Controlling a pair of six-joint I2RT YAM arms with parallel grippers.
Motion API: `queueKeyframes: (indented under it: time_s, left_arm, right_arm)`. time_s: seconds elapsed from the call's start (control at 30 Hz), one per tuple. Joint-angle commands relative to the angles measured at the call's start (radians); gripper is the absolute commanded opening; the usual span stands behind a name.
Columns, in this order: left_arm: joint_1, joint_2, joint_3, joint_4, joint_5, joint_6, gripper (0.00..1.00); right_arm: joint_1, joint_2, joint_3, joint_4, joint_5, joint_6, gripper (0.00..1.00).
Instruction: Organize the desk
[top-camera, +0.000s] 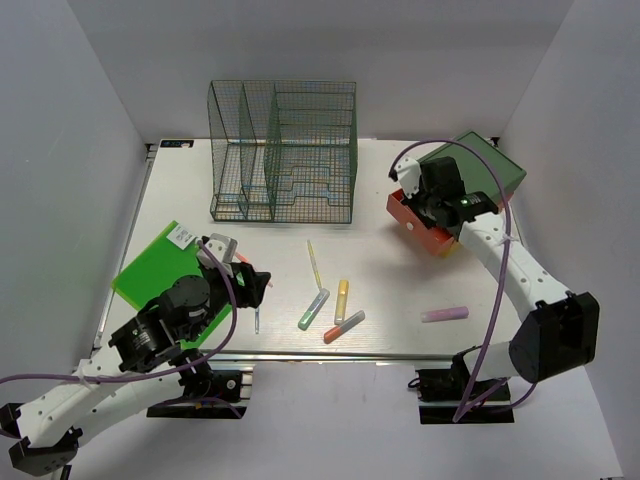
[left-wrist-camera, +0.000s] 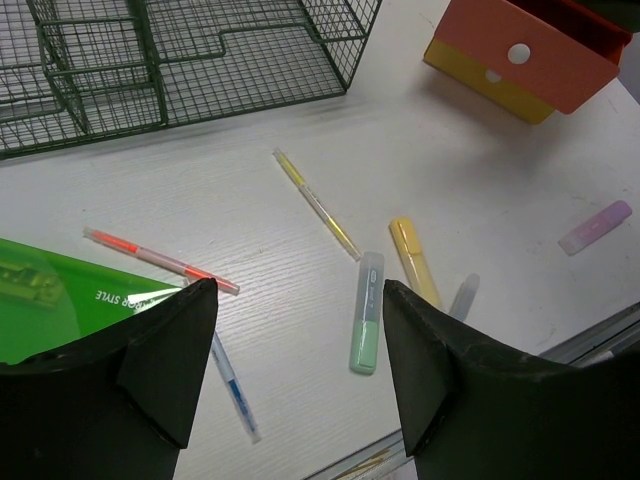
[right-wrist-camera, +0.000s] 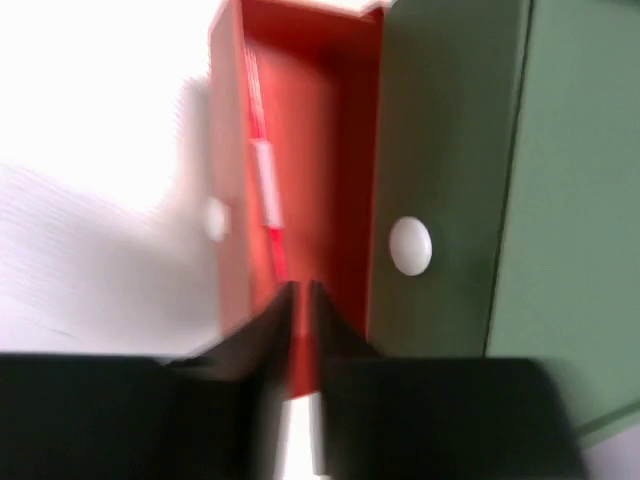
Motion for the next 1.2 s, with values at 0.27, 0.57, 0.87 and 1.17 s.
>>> queueKeyframes:
  time_s: [0.27,0.57,0.87,1.17]
  left_arm:
    - [0.002,0.149,-0.029,0.064,0.046,0.000,0.23]
    - [-0.017,0.633,0.164,0.064,0.082,-0.123,0.66]
    - [-0.017,1.041,0.430,0.009,-0.127,-0.273,0.73]
    - [0.013,1.260,0.546,-0.025,-0.140,-0.359,0.56]
  right_arm:
    - [-0.018,-0.343,-0.159,-0.040,-0.939,0.106,0.07]
    - [-0.021,-0.458,-0.485,0.233,-0.914,0.198,0.64]
    - [-0.033,-0.404,-0.476,0.283,-0.738,0.277,0.00]
    - [-0.045,-0.547,-0.546,0.354,-0.618,0.300,0.00]
